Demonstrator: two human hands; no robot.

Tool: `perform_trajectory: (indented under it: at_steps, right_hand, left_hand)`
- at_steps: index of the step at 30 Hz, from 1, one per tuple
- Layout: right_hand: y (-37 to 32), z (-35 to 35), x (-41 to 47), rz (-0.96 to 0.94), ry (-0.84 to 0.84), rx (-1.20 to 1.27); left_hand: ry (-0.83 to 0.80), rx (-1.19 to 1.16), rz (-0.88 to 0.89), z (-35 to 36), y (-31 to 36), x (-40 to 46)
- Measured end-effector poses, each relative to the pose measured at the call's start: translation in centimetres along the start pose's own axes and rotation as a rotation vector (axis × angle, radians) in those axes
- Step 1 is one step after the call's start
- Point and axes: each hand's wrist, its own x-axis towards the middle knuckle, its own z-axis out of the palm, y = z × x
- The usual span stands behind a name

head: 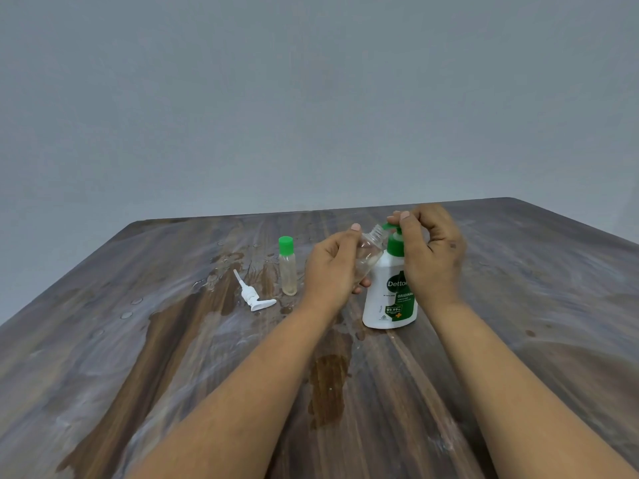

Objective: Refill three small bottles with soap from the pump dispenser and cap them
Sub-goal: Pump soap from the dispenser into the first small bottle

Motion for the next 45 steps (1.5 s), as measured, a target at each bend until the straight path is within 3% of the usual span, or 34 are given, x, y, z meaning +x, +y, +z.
perform_trajectory:
  at_steps: [45]
  right_hand:
    - [0.38, 0.07, 0.11, -0.003, -0.011, 0.013]
  left_hand:
    - [0.004, -0.002, -0.012, 0.07, -0.3, 0.12]
